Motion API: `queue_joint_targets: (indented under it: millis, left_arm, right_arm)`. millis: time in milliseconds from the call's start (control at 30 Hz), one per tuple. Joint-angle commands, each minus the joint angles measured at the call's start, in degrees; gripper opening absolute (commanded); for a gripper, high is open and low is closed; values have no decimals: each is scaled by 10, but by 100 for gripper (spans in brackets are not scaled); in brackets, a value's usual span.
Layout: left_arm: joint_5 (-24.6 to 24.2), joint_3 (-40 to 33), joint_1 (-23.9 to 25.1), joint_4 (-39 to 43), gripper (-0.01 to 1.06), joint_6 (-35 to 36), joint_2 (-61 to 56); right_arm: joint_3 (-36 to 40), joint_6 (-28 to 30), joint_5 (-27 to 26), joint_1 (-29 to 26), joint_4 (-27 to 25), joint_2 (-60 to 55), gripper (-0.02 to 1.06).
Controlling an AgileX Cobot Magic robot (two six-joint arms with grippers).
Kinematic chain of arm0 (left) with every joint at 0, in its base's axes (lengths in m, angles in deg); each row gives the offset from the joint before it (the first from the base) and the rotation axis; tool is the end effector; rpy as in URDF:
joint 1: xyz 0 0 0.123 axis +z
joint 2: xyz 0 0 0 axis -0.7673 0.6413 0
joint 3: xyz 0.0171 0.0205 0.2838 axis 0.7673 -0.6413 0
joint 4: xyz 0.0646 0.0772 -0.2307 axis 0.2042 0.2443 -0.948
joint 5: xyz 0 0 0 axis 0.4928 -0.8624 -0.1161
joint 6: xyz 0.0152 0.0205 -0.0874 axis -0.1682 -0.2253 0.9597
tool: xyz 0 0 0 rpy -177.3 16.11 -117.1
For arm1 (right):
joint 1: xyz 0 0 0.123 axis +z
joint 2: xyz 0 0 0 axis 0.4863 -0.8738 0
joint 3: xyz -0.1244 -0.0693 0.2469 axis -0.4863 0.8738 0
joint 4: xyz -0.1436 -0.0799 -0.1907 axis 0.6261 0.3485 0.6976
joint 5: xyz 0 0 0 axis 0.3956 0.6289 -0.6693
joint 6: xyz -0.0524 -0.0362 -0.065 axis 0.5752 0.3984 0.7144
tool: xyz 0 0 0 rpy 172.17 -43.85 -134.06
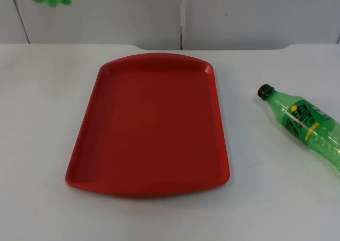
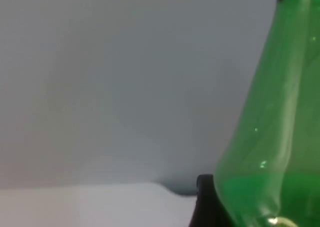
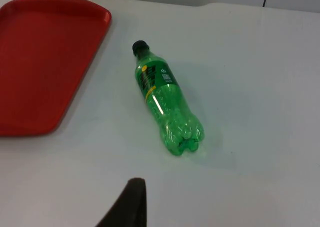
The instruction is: Place the bottle upright on the tray.
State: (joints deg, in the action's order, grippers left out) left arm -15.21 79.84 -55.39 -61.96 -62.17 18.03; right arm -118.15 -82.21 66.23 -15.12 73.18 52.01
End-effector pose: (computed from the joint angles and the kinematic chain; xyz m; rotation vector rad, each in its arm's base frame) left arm 0.4426 -0.0590 0.3291 0.0363 1.9863 -0.3770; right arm -0.0057 -0.0074 0.2804 -0.2252 2.0396 0.0778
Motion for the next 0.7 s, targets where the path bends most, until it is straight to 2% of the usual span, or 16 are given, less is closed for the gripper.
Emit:
queue_joint_targets:
  millis: [0,33,133,167,200,267,333,367,433,500,567,600,633,667]
  left_arm:
    - [120,-57,-29,-73,0,-85,-26]
    - [120,-57,-29,-73,0,-85,-26]
    - [232,-112,-68,-78,0,-106,-34]
    - [259,-124,-81,-78,0,-106,-34]
    - [259,-124,-81,-78,0,-106,-34]
    - [332,-153,-110,-63,0,-64,-33]
    - [363,-171,-129,24,0,3,-31]
    - [363,-171,-129,24,0,3,-31]
    - [375,-178,-142,146,0,108,-27]
    - [401,-188,-148,310,0,240,-21]
    - [472,-204,-147,492,0,421,-12]
    - [472,-204,-147,492,0,421,-12]
    - [520,-214,-137,591,0,486,-7]
    - [548,-217,-131,632,0,523,-3]
  right_arm:
    - [0,5,-4,0,0,2,105]
    - [0,5,-4,0,0,2,105]
    - [0,5,-4,0,0,2,105]
    - [0,5,-3,0,0,2,105]
    - [0,5,-3,0,0,2,105]
    - [0,5,-3,0,0,2,105]
    - [0,5,-3,0,0,2,105]
    - [0,5,-3,0,0,2,105]
    - [0,5,-3,0,0,2,105]
    - [0,5,-3,0,0,2,105]
    - [0,5,-3,0,0,2,105]
    - [0,5,-3,0,0,2,105]
    - [0,5,-3,0,0,2,105]
    - [0,5,-3,0,0,2,105]
